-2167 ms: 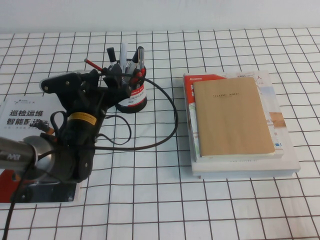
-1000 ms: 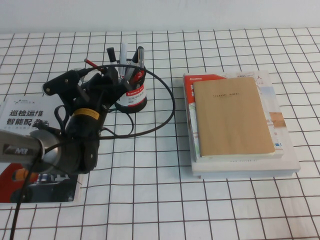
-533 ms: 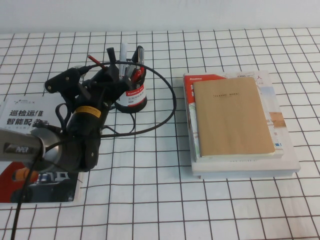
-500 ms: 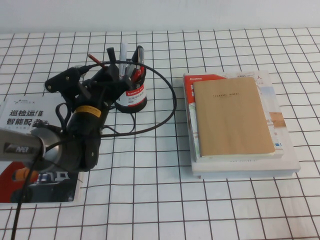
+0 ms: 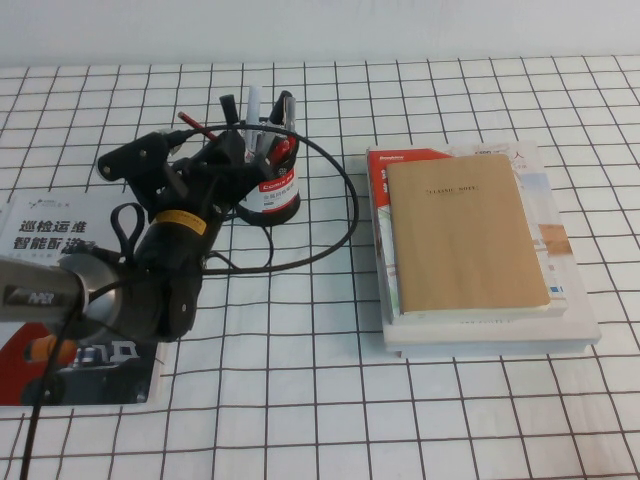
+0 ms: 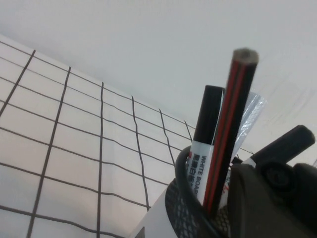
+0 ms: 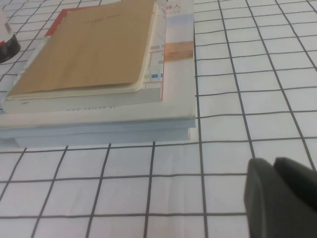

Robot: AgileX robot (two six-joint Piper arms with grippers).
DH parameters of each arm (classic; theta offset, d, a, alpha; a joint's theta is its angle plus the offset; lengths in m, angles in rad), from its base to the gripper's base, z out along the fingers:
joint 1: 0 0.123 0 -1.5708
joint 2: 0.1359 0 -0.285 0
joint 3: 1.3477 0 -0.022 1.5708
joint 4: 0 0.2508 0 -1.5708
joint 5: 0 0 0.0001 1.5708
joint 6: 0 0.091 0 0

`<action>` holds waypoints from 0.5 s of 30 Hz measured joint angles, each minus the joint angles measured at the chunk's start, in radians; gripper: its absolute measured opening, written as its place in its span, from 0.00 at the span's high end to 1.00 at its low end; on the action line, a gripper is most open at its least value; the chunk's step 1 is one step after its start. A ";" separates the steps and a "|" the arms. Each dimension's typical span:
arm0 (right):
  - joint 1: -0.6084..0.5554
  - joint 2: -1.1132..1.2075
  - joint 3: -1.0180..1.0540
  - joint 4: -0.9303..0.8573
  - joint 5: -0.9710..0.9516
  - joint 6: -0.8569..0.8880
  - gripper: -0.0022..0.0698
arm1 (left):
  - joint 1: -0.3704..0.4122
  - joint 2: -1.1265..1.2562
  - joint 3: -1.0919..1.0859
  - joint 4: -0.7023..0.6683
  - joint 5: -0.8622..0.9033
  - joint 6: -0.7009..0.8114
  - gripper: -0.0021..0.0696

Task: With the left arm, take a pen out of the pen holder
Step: Pick up the pen from the pen holder

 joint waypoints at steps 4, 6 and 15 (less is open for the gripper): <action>0.000 0.000 0.000 0.000 0.000 0.000 0.99 | 0.000 -0.022 0.000 0.005 0.024 0.004 0.81; 0.000 0.000 0.000 0.000 0.000 0.000 0.99 | 0.000 -0.039 0.000 0.009 0.032 0.008 0.80; 0.000 0.000 0.000 0.000 0.000 0.000 0.99 | 0.000 -0.135 0.000 0.034 0.084 0.089 0.81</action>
